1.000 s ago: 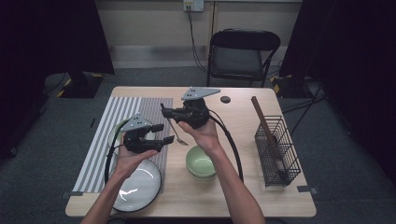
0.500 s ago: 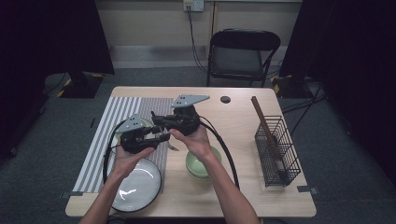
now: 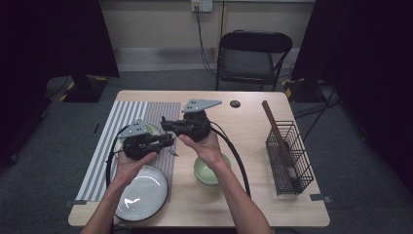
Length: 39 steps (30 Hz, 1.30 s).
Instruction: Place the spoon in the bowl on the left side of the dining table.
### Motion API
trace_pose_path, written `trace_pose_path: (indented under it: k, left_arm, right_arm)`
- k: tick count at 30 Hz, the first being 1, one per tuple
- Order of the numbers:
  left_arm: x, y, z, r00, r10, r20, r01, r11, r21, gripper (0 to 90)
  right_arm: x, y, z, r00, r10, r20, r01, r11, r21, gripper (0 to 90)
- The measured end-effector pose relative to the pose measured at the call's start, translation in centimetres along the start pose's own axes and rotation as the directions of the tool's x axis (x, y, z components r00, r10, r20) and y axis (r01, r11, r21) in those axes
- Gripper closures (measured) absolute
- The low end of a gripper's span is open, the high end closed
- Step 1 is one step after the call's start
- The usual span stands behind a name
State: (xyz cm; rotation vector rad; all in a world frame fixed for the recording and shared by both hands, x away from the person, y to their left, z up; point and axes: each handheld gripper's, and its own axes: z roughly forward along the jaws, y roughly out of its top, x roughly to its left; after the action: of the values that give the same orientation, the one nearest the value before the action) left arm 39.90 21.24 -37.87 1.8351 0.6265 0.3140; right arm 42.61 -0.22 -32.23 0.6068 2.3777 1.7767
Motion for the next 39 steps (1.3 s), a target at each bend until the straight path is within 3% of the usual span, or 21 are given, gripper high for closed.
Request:
trace_pose_path:
  k: [4, 11, 21, 27, 39]
  left_arm:
    - [-0.1, 0.3, -0.4, 0.9999, 0.012, 0.0, -0.012, 0.9999, -0.01, 76.8]
    - [0.2, 0.5, -1.1, 1.0, -0.002, 0.002, 0.002, 0.999, -0.045, 78.1]
    - [0.3, 0.5, -1.2, 0.9999, 0.011, 0.009, -0.011, 0.999, -0.042, 84.7]
    - [0.2, 0.5, -1.3, 0.9994, 0.033, -0.001, -0.033, 0.9989, -0.033, 89.4]
    - [0.7, 0.3, -1.6, 0.9998, 0.018, -0.006, -0.019, 0.9992, -0.035, 89.4]
  right_arm:
    - [0.0, 0.0, 0.2, 1.0, -0.002, -0.002, 0.002, 1.0, 0.009, 90.0]
    - [0.2, -0.4, 1.0, 0.9997, 0.002, -0.023, -0.001, 1.0, 0.022, 90.0]
    - [0.2, -0.5, 1.2, 0.9995, 0.005, -0.031, -0.004, 1.0, 0.02, 89.5]
    - [0.4, -0.4, 1.3, 0.9992, 0.001, -0.041, 0.0, 1.0, 0.03, 81.1]
    - [0.2, -0.5, 1.4, 0.9996, 0.01, -0.026, -0.009, 0.999, 0.04, 62.4]
